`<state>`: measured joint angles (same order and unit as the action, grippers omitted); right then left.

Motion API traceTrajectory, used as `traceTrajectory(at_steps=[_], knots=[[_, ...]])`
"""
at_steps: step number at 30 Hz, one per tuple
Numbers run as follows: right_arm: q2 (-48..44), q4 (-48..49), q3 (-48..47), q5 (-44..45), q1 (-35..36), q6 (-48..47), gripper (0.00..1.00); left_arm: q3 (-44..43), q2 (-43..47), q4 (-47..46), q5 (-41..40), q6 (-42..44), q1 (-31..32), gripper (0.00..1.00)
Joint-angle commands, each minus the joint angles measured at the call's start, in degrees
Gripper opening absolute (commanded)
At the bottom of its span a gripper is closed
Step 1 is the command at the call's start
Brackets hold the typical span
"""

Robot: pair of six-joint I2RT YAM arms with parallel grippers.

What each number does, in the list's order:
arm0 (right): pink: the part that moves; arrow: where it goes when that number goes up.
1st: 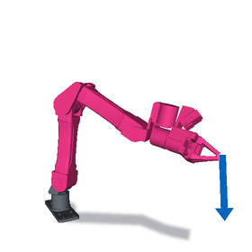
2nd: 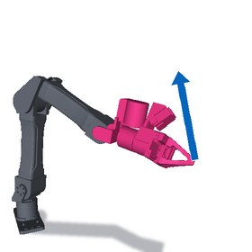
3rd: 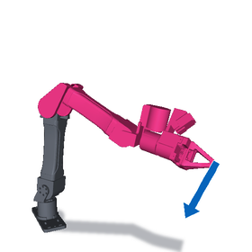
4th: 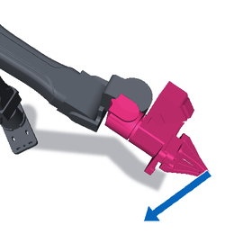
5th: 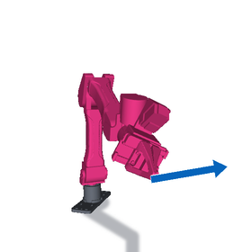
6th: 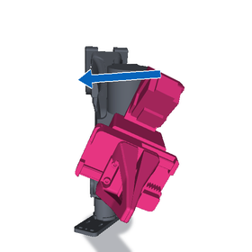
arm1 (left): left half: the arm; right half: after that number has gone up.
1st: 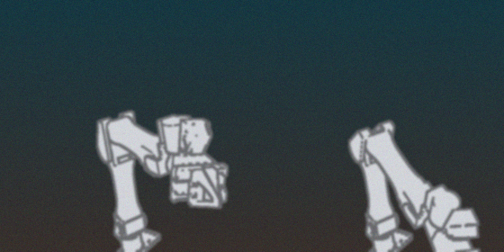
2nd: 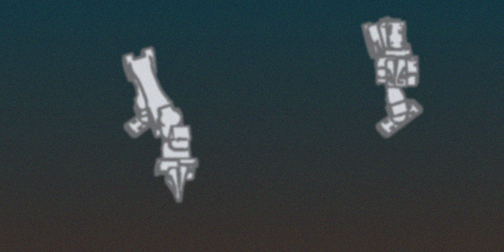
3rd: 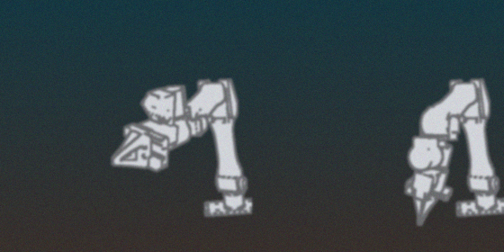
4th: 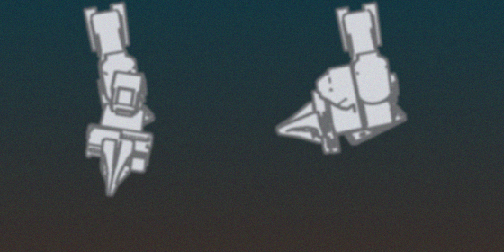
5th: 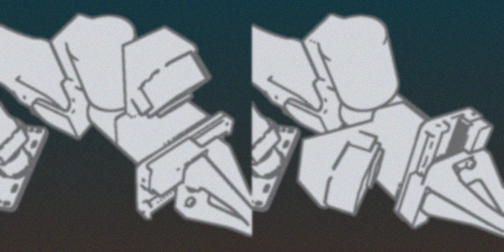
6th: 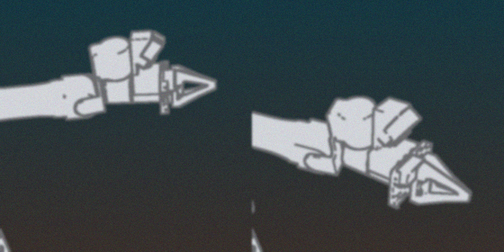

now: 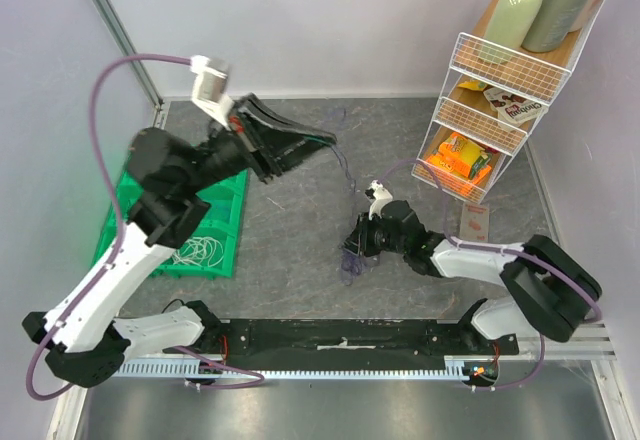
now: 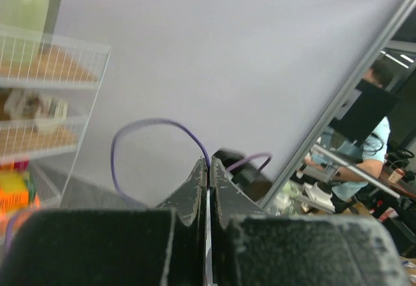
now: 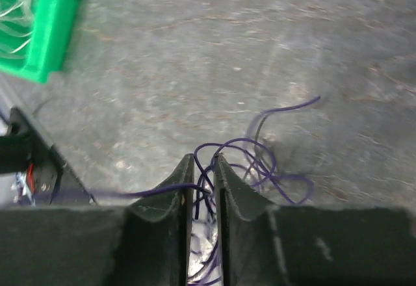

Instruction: Untangle the cables

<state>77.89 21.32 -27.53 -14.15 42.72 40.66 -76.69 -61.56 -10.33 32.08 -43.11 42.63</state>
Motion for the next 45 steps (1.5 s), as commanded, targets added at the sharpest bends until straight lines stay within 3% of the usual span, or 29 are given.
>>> traceTrajectory(at_steps=[1, 4, 11, 15, 18, 23, 29, 33, 40, 45], knots=[[4.2, -1.9, -4.8, 10.8, -0.7, 4.3, 0.17, -10.9, -0.3, 3.0, 0.7, 0.0, 0.3, 0.02], [5.4, -9.6, -7.5, 17.7, -2.1, 4.3, 0.03, -14.4, -0.1, 5.5, -1.2, 2.2, 0.2, 0.02], [2.5, -22.8, -7.9, 23.2, -14.3, 2.3, 0.03, -22.1, -0.4, 17.1, -5.5, 8.7, 0.3, 0.02], [1.1, -28.2, -10.3, 25.6, -16.8, -2.2, 0.04, -25.0, -0.8, 24.9, -11.1, 12.2, 0.3, 0.02], [0.9, -30.5, -11.6, 27.1, -16.9, -4.7, 0.17, -24.7, -0.1, 26.4, -14.5, 12.8, 0.3, 0.02], [3.1, -30.6, -11.6, 25.1, -19.9, -5.3, 0.47, -29.5, -0.1, 25.5, -13.5, 13.4, 0.3, 0.02], [3.9, -30.2, -11.8, 23.0, -20.4, -6.0, 0.56, -35.5, -0.1, 25.6, -13.0, 14.1, 0.3, 0.02], [2.1, -28.5, -12.5, 16.1, -20.0, -11.6, 0.67, -34.8, -0.2, 27.3, -13.8, 14.3, 0.3, 0.02], [-12.0, -31.3, -16.1, 12.2, -13.5, -22.3, 0.85, -27.7, 1.8, 32.0, -16.2, 16.0, 0.3, 0.02], [-18.1, -31.3, -21.6, 9.3, -9.1, -22.9, 0.88, -19.5, 4.3, 32.3, -18.2, 16.7, 0.3, 0.02]])
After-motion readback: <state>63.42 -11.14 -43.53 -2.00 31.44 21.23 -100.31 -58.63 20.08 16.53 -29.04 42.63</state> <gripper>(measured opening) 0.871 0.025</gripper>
